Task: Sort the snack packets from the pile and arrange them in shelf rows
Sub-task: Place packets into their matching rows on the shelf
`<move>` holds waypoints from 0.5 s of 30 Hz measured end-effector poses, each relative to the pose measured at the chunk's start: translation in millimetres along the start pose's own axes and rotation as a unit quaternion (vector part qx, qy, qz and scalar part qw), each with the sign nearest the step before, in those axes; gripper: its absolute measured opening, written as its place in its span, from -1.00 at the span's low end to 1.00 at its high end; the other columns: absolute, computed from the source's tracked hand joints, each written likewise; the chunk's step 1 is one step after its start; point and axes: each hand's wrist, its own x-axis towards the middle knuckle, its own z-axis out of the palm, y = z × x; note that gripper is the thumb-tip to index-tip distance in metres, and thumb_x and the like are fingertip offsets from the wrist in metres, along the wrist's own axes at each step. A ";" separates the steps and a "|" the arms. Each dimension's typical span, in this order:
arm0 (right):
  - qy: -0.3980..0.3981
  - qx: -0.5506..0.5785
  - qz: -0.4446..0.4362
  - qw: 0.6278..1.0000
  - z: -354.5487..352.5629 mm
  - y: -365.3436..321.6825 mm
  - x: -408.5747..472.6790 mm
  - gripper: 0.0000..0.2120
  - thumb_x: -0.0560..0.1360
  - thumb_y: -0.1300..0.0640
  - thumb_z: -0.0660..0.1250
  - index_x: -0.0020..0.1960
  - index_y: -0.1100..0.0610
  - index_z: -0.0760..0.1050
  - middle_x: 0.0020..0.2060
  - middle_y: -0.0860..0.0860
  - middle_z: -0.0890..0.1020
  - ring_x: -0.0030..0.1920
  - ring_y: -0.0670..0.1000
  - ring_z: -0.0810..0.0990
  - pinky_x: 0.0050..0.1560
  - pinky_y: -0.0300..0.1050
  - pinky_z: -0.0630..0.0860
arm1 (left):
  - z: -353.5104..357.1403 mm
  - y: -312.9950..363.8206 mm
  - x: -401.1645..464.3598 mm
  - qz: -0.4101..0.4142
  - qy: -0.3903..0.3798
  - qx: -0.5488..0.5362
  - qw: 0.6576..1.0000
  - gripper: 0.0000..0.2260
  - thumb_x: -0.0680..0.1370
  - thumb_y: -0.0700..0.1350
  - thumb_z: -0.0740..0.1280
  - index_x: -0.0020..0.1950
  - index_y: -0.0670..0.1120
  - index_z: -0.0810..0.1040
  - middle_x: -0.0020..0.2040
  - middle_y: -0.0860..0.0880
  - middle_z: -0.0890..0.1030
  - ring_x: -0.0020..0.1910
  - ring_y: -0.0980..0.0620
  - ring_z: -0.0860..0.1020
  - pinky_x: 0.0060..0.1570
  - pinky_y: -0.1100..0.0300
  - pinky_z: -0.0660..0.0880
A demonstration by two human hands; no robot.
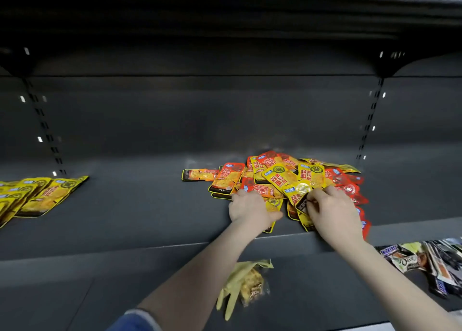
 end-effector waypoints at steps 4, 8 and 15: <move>-0.006 0.003 -0.008 1.000 -0.3 -0.2 -2.2 -0.87 0.23 0.32 0.53 -0.28 0.23 0.59 -0.42 0.16 0.50 -0.38 0.23 0.50 -0.38 -0.01 0.48 | -5.9 -9.4 0.5 -0.030 -0.036 -0.059 0.997 -0.30 0.41 0.27 0.37 0.34 -0.18 0.36 0.29 -0.15 0.41 0.26 -0.11 0.44 0.10 0.09 0.44; -0.005 0.004 0.001 1.000 -1.7 -3.1 0.6 -0.89 0.26 0.31 0.52 -0.26 0.24 0.60 -0.40 0.18 0.51 -0.37 0.23 0.50 -0.37 -0.02 0.45 | -12.9 -27.0 -2.8 -0.043 -0.046 -0.112 0.992 -0.40 0.41 0.15 0.44 0.29 -0.15 0.35 0.25 -0.07 0.48 0.22 -0.10 0.48 0.01 0.11 0.42; -0.022 -0.006 0.001 1.000 1.9 -21.7 12.2 -0.92 0.38 0.23 0.44 -0.17 0.25 0.60 -0.29 0.19 0.57 -0.21 0.25 0.52 -0.25 0.03 0.46 | -28.8 -76.1 -3.1 -0.085 -0.052 -0.134 0.986 -0.65 0.38 0.01 0.44 0.01 -0.09 0.38 0.13 -0.09 0.54 0.14 -0.10 0.52 -0.04 0.15 0.43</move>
